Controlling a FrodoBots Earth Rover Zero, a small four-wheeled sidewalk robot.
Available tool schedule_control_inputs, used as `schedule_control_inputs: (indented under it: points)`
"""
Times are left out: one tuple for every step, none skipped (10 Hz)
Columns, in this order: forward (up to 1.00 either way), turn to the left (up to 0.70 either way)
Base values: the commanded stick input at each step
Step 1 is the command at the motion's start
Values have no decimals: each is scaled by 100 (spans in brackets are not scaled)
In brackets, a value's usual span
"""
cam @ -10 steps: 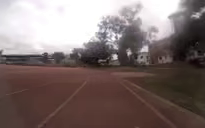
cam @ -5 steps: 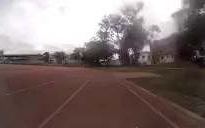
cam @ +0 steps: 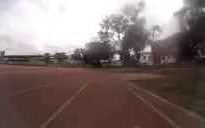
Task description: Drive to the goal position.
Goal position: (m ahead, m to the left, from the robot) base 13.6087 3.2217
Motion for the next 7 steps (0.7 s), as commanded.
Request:
schedule_control_inputs:
  points:
    - [85,0]
    - [85,0]
    - [85,0]
    - [85,0]
    - [85,0]
    - [85,0]
    - [85,0]
